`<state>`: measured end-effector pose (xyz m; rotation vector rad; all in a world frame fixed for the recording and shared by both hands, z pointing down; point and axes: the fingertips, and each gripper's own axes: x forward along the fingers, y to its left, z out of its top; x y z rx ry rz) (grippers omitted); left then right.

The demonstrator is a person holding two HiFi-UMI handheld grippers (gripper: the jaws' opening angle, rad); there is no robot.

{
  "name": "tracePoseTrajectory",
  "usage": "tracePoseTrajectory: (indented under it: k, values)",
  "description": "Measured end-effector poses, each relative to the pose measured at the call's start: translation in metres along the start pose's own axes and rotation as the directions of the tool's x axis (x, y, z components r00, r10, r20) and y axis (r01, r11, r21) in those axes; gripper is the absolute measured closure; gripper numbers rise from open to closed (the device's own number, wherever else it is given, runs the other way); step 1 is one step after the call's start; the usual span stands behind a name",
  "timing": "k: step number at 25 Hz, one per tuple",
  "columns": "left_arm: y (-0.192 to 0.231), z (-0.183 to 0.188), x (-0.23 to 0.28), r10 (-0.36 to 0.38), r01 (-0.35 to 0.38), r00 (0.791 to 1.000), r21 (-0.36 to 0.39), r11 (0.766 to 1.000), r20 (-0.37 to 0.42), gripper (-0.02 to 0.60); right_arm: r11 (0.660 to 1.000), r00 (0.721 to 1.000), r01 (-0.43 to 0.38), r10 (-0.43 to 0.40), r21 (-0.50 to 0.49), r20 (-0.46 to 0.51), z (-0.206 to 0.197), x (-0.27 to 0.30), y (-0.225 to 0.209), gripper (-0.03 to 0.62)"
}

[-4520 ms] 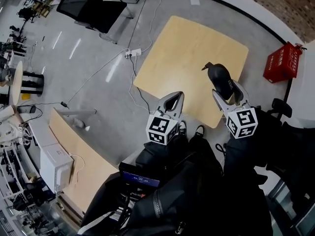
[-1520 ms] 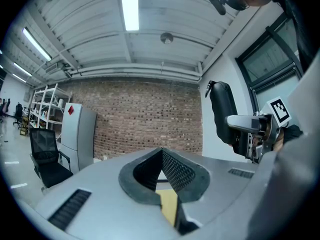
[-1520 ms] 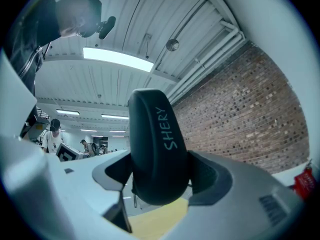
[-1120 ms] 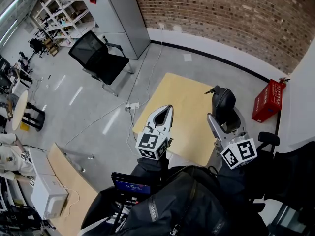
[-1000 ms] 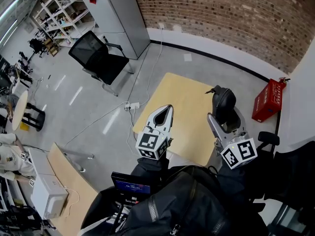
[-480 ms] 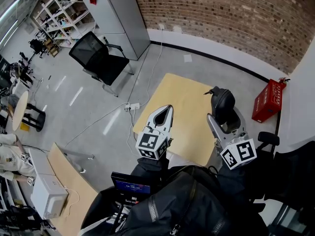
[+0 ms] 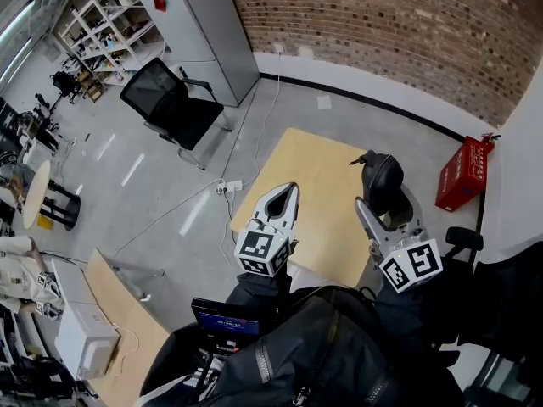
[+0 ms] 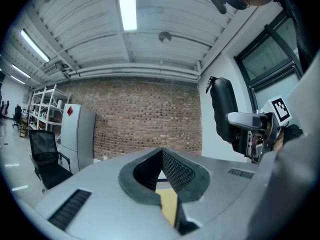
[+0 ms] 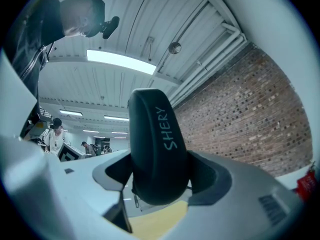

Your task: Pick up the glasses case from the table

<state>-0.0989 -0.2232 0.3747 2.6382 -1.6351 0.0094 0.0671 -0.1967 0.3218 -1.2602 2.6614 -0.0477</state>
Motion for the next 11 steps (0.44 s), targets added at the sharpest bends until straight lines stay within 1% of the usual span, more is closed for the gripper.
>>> tracePoseTrajectory:
  k: [6,11]
  values:
    - [-0.0023,0.0002,0.0011,-0.005,0.005,1.000,-0.002,1.000,-0.003,0.583,1.000,1.000,-0.011,0.011,0.001,-0.002,0.0010,-0.0002,0.0016,0.246]
    - [-0.0024,0.0004,0.0039,-0.014,0.014,1.000,0.014,1.000,-0.011,0.583,1.000,1.000,-0.015,0.015,0.013,-0.004,-0.0007,0.0031,0.0018,0.246]
